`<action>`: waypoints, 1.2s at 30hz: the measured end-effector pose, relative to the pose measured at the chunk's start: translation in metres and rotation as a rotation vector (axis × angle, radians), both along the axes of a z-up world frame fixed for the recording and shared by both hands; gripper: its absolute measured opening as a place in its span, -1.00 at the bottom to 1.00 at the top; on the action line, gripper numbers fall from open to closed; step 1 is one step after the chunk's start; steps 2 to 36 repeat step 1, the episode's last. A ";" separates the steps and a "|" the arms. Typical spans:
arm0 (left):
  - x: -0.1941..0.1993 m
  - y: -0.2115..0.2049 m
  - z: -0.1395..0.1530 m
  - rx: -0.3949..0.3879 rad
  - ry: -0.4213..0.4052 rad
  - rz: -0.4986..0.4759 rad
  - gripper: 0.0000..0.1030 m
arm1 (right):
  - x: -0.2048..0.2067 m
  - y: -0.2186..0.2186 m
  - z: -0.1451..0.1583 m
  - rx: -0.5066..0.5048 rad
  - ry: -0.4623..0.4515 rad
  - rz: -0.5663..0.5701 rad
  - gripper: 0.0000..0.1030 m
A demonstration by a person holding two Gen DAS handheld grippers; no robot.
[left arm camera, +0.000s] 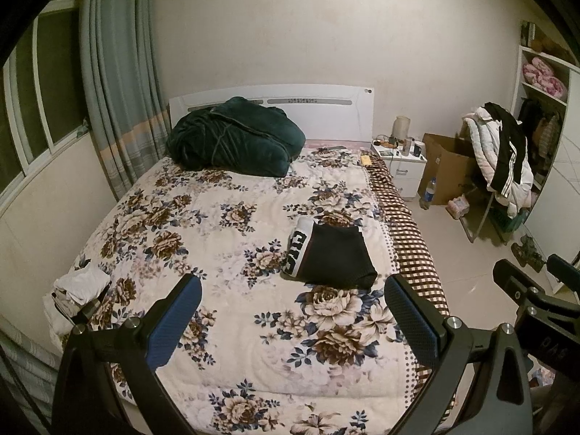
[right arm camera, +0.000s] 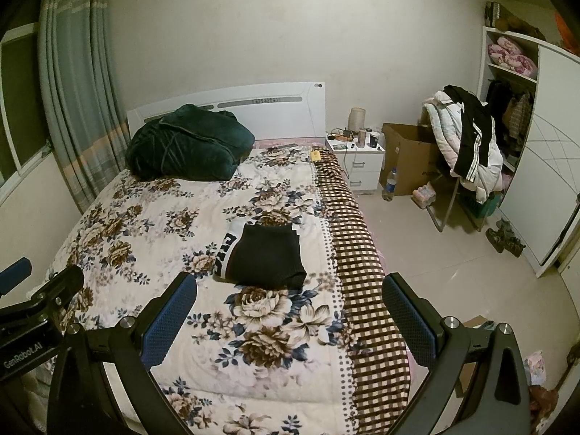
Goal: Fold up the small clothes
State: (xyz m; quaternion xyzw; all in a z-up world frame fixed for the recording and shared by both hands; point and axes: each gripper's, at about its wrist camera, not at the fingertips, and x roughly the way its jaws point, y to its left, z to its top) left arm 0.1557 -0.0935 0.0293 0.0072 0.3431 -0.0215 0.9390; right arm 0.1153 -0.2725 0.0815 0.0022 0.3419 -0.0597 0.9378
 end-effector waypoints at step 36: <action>0.000 0.000 0.000 0.000 0.000 0.000 1.00 | -0.001 0.000 0.000 0.000 0.000 -0.002 1.00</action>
